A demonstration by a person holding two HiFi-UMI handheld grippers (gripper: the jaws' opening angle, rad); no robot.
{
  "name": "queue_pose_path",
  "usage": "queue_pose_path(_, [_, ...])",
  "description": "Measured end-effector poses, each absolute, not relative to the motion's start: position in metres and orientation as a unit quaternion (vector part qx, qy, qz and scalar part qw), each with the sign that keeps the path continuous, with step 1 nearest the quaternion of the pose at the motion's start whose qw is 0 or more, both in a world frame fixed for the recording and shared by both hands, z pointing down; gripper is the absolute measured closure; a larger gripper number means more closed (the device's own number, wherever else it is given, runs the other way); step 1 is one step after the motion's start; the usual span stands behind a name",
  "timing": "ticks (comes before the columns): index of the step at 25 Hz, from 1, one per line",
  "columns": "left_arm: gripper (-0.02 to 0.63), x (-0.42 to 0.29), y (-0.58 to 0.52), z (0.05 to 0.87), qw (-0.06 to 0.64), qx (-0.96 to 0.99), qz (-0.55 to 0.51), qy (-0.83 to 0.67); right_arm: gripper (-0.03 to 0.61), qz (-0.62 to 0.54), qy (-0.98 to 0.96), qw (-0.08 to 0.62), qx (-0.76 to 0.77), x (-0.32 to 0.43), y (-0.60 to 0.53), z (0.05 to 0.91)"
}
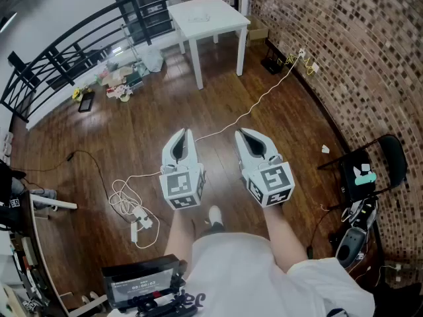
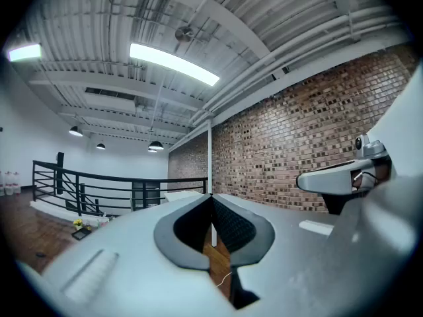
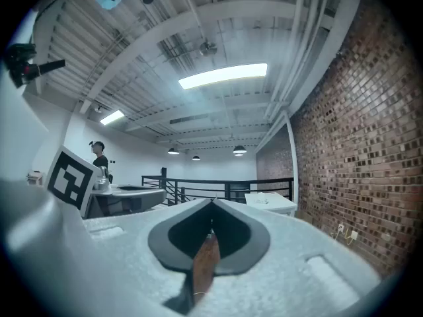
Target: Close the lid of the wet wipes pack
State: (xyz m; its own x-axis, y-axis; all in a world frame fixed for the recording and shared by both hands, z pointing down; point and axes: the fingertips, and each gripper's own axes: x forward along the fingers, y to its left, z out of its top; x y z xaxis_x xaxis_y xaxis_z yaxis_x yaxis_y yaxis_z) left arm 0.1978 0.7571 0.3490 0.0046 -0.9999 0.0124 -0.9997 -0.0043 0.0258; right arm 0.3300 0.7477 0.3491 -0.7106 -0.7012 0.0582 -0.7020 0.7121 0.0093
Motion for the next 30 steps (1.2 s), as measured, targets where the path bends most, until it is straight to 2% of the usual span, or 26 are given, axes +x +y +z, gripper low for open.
queue_pose_path(7, [0.597, 0.158, 0.713, 0.373, 0.015, 0.720, 0.005, -0.694, 0.586, 0.002, -0.921, 0.022, 0.390, 0.290, 0.706, 0.351])
queue_pose_path(10, [0.597, 0.152, 0.695, 0.381, 0.035, 0.724, 0.001, -0.689, 0.586, 0.000, -0.920, 0.033, 0.391, 0.279, 0.689, 0.359])
queue_pose_path(16, [0.597, 0.141, 0.643, 0.389, 0.029, 0.722, 0.005, -0.691, 0.586, 0.015, -0.919, 0.033, 0.393, 0.271, 0.628, 0.378])
queue_pose_path(20, [0.597, 0.137, 0.580, 0.387, 0.036, 0.722, 0.007, -0.691, 0.586, 0.019, -0.922, 0.024, 0.386, 0.258, 0.566, 0.382])
queue_pose_path(30, [0.598, 0.134, 0.405, 0.346, 0.005, 0.703, 0.006, -0.711, 0.586, 0.013, -0.931, 0.001, 0.365, 0.256, 0.377, 0.347])
